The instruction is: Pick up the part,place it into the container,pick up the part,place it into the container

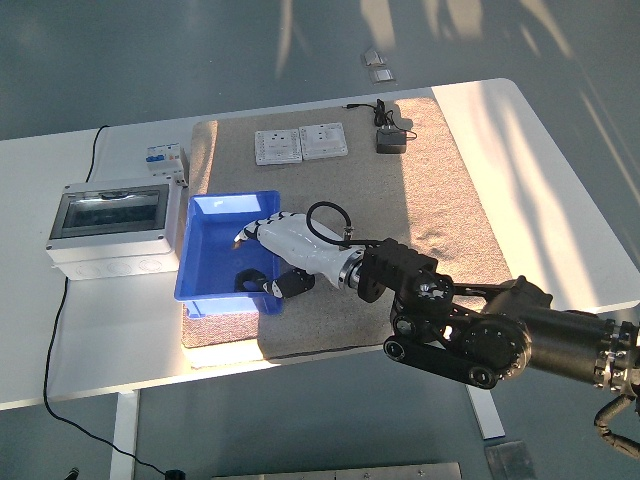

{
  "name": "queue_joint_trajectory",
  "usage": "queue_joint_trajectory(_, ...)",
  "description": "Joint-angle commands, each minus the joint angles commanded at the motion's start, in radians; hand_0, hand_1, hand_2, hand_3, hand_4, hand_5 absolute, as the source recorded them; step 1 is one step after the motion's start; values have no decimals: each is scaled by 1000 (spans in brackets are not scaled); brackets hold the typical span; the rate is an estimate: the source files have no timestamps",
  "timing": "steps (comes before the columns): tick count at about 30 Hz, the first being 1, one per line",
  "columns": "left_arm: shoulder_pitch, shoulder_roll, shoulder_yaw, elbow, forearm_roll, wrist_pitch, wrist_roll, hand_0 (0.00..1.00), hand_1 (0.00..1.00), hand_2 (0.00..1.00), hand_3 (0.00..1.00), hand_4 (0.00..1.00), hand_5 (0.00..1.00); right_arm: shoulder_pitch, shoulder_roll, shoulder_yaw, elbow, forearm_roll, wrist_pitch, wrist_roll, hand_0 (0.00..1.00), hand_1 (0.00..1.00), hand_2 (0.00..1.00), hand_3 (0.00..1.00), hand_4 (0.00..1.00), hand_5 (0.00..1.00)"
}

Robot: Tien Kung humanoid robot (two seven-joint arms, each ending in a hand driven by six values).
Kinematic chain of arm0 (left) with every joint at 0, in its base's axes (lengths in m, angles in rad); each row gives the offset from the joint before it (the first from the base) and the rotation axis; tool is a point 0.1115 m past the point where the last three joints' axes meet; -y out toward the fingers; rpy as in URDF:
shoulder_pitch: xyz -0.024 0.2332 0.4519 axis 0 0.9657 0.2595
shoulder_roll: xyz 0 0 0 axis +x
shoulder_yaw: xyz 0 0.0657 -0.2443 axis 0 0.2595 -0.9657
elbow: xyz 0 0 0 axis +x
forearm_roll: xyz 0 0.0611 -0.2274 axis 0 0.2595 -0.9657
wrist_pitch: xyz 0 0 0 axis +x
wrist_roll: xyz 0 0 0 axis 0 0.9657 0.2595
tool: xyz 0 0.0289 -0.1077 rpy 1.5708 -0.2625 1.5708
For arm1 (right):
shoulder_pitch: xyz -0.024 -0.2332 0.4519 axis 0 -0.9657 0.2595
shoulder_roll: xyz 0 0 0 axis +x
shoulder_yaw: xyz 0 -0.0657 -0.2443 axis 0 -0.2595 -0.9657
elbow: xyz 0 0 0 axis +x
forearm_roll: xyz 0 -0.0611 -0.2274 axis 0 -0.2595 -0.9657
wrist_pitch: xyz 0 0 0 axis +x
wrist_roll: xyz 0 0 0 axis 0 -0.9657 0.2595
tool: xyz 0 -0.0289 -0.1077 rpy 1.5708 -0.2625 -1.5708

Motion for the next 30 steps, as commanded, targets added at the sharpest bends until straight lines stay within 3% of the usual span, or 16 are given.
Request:
queue_joint_trajectory(3, 0, 0, 1, 0, -1, 0, -1, 668, 656, 695, 670, 734, 793, -4, -2, 9, -1, 0, -23, 8, 963, 904, 878, 852, 497, 13)
queue_joint_trajectory(7, 1, -1, 3, 0, -4, 0, -1, 668, 656, 695, 670, 734, 792, -27, -11, 56, -11, 27, -105, 33, 998, 921, 902, 869, 520, 13)
queue_joint_trajectory(10, 3, -2, 5, 0, -8, 1, -2, 668, 656, 695, 670, 734, 792, -47, -19, 109, -46, 30, -172, 5, 998, 921, 902, 869, 520, 13)
queue_joint_trajectory(11, 3, -2, 4, 0, -7, 1, -2, 668, 656, 695, 669, 734, 791, -50, -20, 118, -60, 33, -188, -5, 938, 862, 875, 847, 561, 47)
queue_joint_trajectory(12, 3, -2, 4, 0, -7, 1, -2, 668, 656, 695, 669, 734, 791, -53, -20, 124, -80, 41, -198, -16, 938, 862, 875, 847, 561, 47)
queue_joint_trajectory(17, 4, -4, 2, 0, -3, 0, -1, 668, 656, 696, 668, 733, 789, -67, -11, 89, -161, 132, -181, -41, 936, 856, 885, 862, 596, 65)
queue_joint_trajectory(22, 5, -5, 2, 0, -2, 0, -1, 668, 656, 696, 668, 733, 789, -76, -2, 47, -207, 244, -161, -11, 936, 856, 885, 862, 596, 65)
queue_joint_trajectory(23, 5, -5, 2, 0, -3, 0, -1, 668, 656, 697, 668, 732, 789, -77, -2, 42, -212, 268, -161, -1, 945, 873, 903, 880, 794, 270)
queue_joint_trajectory(28, 5, -6, 3, 0, -5, 0, -1, 668, 656, 697, 668, 732, 789, -81, -1, 28, -227, 372, -167, 26, 945, 873, 903, 880, 794, 270)
queue_joint_trajectory(29, 5, -6, 3, 0, -5, 0, -1, 668, 656, 697, 667, 732, 786, -81, 0, 23, -229, 390, -165, 27, 958, 882, 906, 887, 877, 383)
queue_joint_trajectory(30, 5, -6, 3, 0, -5, 0, -1, 668, 656, 697, 667, 732, 786, -81, 1, 19, -230, 402, -163, 27, 958, 882, 906, 887, 877, 383)
